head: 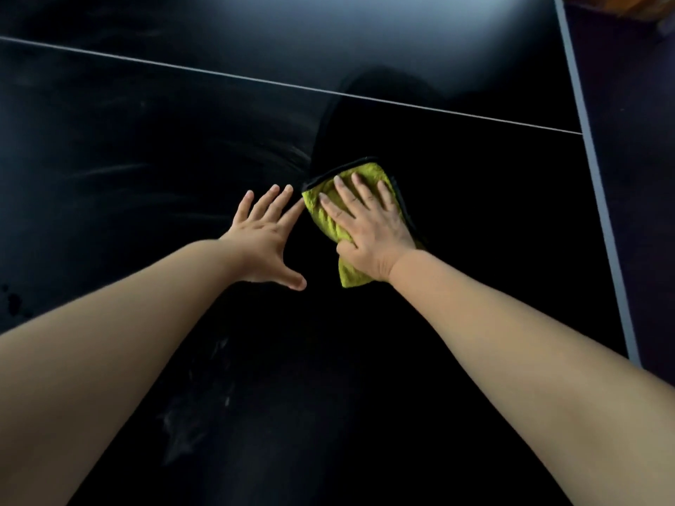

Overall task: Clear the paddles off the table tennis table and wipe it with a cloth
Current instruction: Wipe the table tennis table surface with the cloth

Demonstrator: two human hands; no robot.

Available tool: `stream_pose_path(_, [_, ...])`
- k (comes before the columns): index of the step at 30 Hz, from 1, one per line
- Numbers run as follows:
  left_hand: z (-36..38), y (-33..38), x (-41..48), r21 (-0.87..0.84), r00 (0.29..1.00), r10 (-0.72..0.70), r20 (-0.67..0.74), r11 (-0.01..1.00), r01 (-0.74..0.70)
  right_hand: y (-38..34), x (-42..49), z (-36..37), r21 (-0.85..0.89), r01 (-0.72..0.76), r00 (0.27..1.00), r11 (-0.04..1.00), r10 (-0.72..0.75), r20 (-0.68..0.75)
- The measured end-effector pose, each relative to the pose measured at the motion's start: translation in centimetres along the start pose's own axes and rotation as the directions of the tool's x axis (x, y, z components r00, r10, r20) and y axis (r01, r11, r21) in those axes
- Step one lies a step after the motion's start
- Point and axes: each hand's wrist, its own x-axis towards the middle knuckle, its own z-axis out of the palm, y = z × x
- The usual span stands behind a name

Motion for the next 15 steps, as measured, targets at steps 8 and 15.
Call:
stream_pose_path(8, [4.4, 1.8, -8.8, -0.023, 0.866, 0.082, -0.494, 0.994, -0.108, -8.3, -11.3, 3.2, -0.015, -0.04, 0.999, 0.999, 0.041, 0.036])
stream_pose_path(15, [8.3, 1.6, -18.1, -0.149, 0.833, 0.012, -0.554, 0.982, -0.113, -16.4, -21.1, 6.2, 0.05, -0.142, 0.989, 0.989, 0.143, -0.026])
